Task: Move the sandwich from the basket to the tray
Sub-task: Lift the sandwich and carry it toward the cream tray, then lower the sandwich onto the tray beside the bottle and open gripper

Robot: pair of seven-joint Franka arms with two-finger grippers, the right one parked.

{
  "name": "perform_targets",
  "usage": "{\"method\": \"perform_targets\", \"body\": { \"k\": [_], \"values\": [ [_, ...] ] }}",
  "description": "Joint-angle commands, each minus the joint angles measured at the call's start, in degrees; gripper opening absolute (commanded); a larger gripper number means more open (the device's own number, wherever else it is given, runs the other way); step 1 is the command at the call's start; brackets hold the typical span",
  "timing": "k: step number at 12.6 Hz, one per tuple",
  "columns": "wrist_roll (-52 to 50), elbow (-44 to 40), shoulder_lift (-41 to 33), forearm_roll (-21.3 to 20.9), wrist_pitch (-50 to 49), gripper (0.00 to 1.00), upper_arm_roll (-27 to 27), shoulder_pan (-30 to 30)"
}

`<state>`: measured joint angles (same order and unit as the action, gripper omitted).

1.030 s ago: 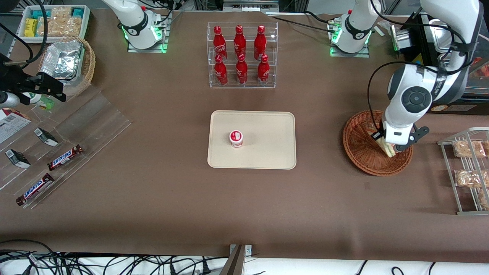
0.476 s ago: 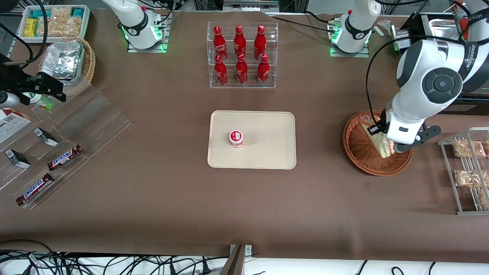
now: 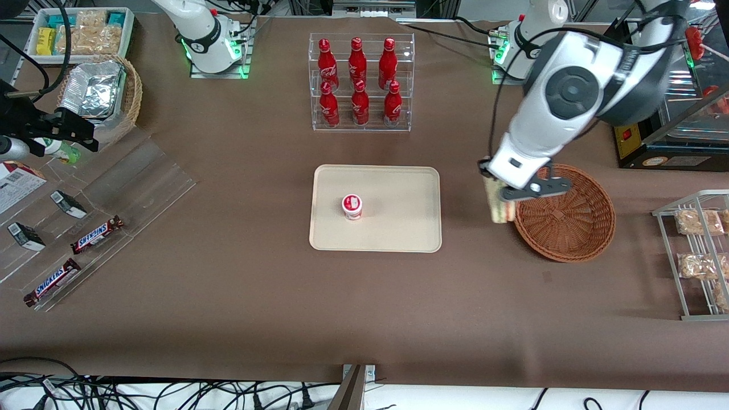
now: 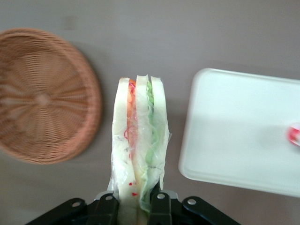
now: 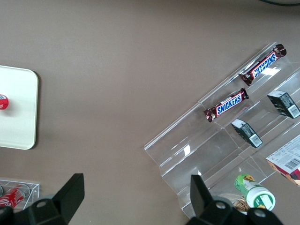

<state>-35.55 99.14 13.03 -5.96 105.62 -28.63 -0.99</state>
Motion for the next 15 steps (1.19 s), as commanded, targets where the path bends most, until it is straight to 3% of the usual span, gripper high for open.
{"method": "perform_targets", "body": {
  "k": [1,5,8,12,15],
  "values": [
    [-2.0,-1.1,2.9,1.2,3.4,0.22,-5.7,-0.5],
    [-7.9,-0.6,8.4,-0.7,11.1,0.22,-7.0,3.5],
    [-17.2,-0.5,14.4,-10.6,16.4,0.22,-7.2,6.3],
    [-19.6,-0.1,18.0,-14.3,20.1,0.22,-7.0,6.9],
    [-24.6,0.9,19.9,-20.0,22.5,0.22,-7.0,7.0]
  ]
}}
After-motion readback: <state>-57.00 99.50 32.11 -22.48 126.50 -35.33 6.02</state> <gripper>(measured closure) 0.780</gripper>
